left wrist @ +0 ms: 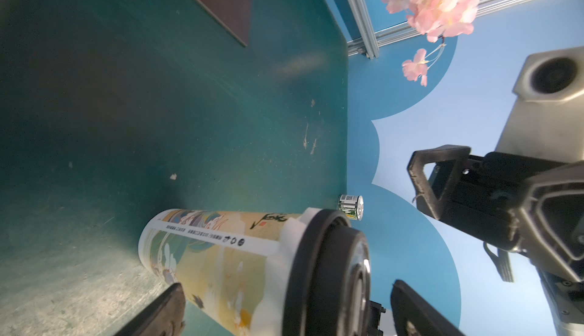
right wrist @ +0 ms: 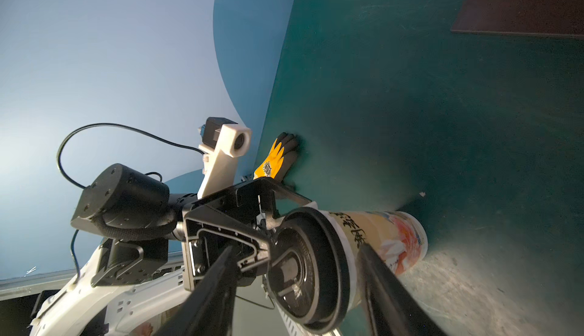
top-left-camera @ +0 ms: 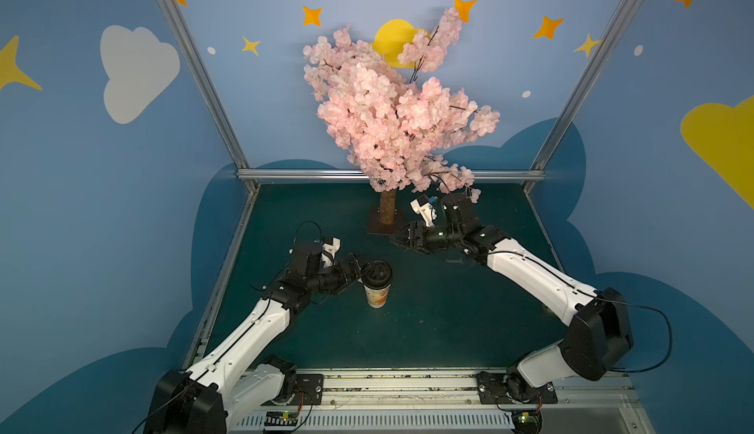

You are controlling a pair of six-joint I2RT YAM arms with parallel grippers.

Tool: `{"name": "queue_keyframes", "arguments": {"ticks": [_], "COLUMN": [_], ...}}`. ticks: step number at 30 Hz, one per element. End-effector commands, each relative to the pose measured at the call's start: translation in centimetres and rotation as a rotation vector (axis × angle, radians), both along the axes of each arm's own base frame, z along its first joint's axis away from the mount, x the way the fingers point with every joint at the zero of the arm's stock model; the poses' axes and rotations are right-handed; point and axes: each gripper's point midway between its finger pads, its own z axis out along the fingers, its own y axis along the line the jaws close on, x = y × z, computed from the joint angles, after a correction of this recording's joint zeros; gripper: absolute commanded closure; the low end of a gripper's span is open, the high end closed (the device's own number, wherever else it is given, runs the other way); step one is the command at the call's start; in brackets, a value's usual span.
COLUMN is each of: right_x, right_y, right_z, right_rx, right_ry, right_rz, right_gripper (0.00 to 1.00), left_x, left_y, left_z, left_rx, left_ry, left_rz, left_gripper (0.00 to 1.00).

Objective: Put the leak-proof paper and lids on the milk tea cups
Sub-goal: Secure the cup lid on the cup, then reset both arms

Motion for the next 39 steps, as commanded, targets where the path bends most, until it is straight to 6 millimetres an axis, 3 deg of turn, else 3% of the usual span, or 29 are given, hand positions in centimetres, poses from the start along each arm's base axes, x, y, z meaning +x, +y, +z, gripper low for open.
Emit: {"name": "queue_keyframes", "arguments": {"ticks": [1, 3, 5, 10, 13, 16, 20, 23, 25, 26, 27, 30, 32, 34, 39], "right_x": [-0.4, -0.2, 0.3, 3.8, 6.1, 7.4, 8.8, 10.5, 11.0, 11.2, 10.4, 10.4, 10.4, 10.4, 10.5], "right_y": [-1.9, -3.8, -6.9, -19.3, -26.7, -31.3, -33.4, -32.6, -31.8, -31.3, -30.8, -31.2, -31.2, -31.2, -31.2], "right_z": [2.2, 2.5, 1.7, -2.1, -5.4, -10.0, -14.7, -14.7, -16.0, -15.7, -16.5, -16.3, -16.3, -16.2, -16.2], "right_rx": [0.015, -0.009, -0.117, -0.517, -0.707, -0.828, -0.873, -0.804, -0.762, -0.723, -0.700, -0.693, -0.694, -0.691, -0.698], "right_ry": [-0.059, -0.099, -0.176, -0.418, -0.497, -0.559, -0.616, -0.639, -0.629, -0.708, -0.723, -0.727, -0.725, -0.733, -0.726], "right_rz": [-0.017, -0.063, -0.163, -0.575, -0.806, -0.882, -0.878, -0.814, -0.754, -0.758, -0.730, -0.753, -0.751, -0.756, -0.752], "right_gripper": [0.37, 0.36, 0.36, 0.29, 0.27, 0.25, 0.23, 0.22, 0.23, 0.23, 0.22, 0.21, 0.20, 0.20, 0.19], "left_x": [0.2, 0.0, 0.1, 3.1, 5.4, 6.6, 7.5, 8.5, 9.5, 10.0, 10.5, 11.5, 12.5, 12.5, 12.9], "left_y": [0.5, 1.7, 3.8, 12.4, 18.6, 21.5, 23.2, 23.3, 23.2, 23.0, 22.8, 22.5, 22.2, 22.1, 21.3], "left_z": [3.3, 4.3, 4.9, 4.9, 2.6, -0.7, -5.3, -7.2, -7.0, -6.8, -6.7, -9.2, -9.4, -9.8, -9.6], "left_rx": [0.007, 0.058, 0.157, 0.556, 0.911, 1.098, 1.021, 1.004, 1.003, 1.002, 0.987, 0.963, 0.975, 1.004, 1.017], "left_ry": [-0.088, -0.125, -0.173, -0.402, -0.483, -0.505, -0.445, -0.474, -0.499, -0.532, -0.577, -0.586, -0.643, -0.525, -0.600], "left_rz": [-0.001, 0.031, 0.102, 0.417, 0.590, 0.617, 0.624, 0.606, 0.577, 0.554, 0.554, 0.522, 0.517, 0.455, 0.462], "left_gripper": [0.00, 0.00, 0.00, 0.00, 0.00, 0.00, 0.00, 0.00, 0.00, 0.00, 0.00, 0.00, 0.00, 0.00, 0.00]}}
